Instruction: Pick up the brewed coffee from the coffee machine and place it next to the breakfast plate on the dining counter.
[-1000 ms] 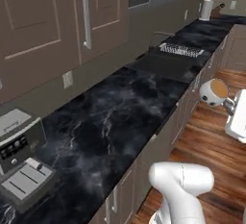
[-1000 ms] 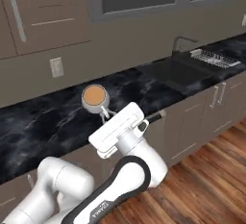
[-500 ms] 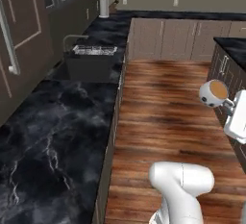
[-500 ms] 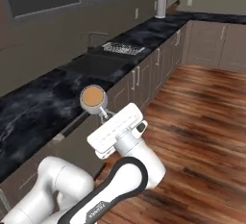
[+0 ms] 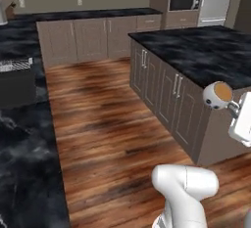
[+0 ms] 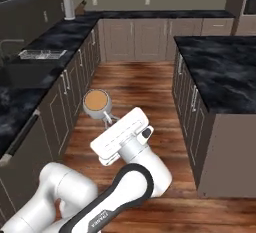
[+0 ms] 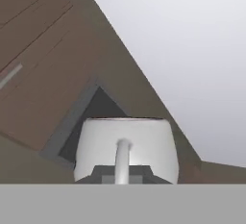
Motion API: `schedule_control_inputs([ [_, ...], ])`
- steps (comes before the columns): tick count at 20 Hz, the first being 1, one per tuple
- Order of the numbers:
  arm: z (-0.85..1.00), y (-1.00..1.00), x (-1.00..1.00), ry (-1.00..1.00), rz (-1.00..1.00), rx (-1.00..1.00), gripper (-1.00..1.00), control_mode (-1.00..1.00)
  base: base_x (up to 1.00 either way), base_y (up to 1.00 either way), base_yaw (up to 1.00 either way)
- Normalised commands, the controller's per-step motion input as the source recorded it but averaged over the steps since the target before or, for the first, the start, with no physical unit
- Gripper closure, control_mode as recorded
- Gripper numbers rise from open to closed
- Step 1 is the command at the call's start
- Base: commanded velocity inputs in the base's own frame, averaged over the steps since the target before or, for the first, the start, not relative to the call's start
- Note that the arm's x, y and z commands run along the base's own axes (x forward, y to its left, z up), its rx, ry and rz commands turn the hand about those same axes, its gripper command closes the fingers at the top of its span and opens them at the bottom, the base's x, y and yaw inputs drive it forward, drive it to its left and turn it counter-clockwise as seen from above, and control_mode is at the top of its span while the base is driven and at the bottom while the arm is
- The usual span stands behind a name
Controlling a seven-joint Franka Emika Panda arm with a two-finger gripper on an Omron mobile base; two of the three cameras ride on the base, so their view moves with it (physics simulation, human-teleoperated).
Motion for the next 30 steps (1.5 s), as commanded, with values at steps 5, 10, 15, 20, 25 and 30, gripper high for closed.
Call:
schedule_control_inputs([
  [5,0.0,0.0,0.0,0.0,0.0,0.0,1.0,1.0,0.17,-0.53,-0.63],
  [10,0.0,0.0,0.0,0.0,0.0,0.0,1.0,1.0,0.57,-0.66,-0.45],
  [15,0.0,0.0,0.0,0.0,0.0,0.0,1.0,1.0,1.0,-1.0,-0.1],
  [20,0.0,0.0,0.0,0.0,0.0,0.0,1.0,1.0,1.0,-0.9,-0.03],
  [25,0.0,0.0,0.0,0.0,0.0,0.0,1.0,1.0,1.0,-0.89,-0.01],
  [30,0.0,0.0,0.0,0.0,0.0,0.0,1.0,1.0,1.0,-0.99,0.0],
])
